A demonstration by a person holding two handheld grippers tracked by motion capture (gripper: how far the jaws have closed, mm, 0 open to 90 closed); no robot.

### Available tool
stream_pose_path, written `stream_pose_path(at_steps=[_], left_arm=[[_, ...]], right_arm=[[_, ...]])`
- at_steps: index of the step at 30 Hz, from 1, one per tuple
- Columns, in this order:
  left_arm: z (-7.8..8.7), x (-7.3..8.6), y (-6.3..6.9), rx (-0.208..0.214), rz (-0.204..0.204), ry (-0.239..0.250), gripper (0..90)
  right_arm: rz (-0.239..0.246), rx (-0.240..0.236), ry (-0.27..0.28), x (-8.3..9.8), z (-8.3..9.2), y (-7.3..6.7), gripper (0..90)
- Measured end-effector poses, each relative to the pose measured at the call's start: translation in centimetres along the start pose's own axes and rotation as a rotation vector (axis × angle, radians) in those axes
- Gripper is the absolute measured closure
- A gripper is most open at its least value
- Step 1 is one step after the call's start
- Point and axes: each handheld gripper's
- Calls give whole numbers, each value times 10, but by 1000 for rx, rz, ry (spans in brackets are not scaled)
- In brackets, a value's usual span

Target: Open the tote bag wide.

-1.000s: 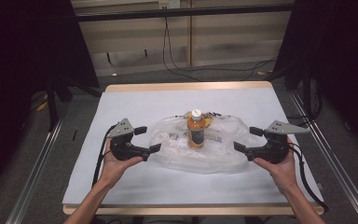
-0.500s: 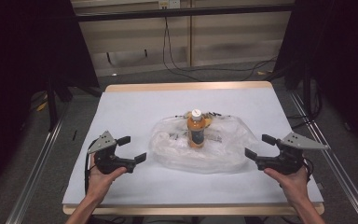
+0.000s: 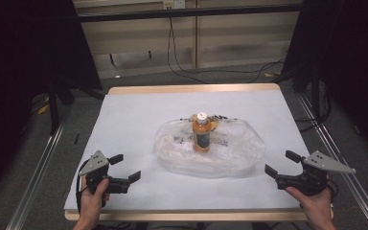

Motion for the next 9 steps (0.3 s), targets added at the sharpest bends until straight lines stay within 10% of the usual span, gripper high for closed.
stream_pose_path(at_steps=[9], left_arm=[[0,5,8,11,-43,-31,32]], right_arm=[[8,35,6,8,10,4,62]])
Point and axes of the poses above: each handheld gripper's, and its own axes: z roughly backward along the jaws, x roughly out of its underside, y roughly to its right, and after that the axes turned 4 degrees about x, right-handed
